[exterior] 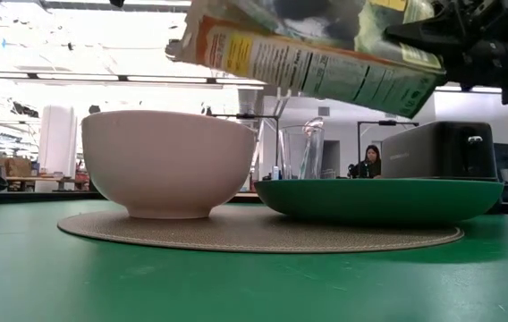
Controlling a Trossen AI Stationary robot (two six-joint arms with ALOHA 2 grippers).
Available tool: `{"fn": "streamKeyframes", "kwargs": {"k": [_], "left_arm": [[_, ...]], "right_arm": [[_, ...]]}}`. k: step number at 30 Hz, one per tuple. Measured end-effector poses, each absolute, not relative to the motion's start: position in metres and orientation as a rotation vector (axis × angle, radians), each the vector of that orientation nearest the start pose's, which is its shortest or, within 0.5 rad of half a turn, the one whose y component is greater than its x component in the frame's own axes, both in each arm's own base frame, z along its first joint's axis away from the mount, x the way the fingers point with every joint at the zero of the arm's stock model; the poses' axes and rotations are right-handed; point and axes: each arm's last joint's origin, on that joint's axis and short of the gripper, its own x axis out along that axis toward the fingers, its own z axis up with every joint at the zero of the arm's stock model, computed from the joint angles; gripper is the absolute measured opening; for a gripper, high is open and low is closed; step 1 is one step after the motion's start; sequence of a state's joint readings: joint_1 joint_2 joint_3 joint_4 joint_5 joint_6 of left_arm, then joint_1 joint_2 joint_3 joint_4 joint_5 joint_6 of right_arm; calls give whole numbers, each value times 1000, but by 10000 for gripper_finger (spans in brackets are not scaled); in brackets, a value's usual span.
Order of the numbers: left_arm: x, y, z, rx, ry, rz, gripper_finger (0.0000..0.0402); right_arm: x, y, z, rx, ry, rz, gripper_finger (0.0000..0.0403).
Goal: Arrange a breakfast setting
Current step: Pour the cereal into the white bowl
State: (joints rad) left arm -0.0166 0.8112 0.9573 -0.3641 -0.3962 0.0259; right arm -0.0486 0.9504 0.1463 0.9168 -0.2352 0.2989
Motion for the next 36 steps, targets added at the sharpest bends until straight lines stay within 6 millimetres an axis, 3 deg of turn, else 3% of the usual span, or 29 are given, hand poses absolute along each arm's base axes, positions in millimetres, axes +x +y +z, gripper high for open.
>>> {"fn": "streamKeyframes", "kwargs": {"k": [15, 27, 36], "left_arm": [[164, 9, 372, 110, 206, 408, 180], [173, 9, 373, 103, 174, 408, 180], [179, 9, 373, 105, 165, 397, 187]], "right_arm": [[170, -2, 217, 169, -352, 205, 239], [160, -17, 239, 75, -657, 127, 239], [189, -27, 254, 45, -645, 126, 239]]}}
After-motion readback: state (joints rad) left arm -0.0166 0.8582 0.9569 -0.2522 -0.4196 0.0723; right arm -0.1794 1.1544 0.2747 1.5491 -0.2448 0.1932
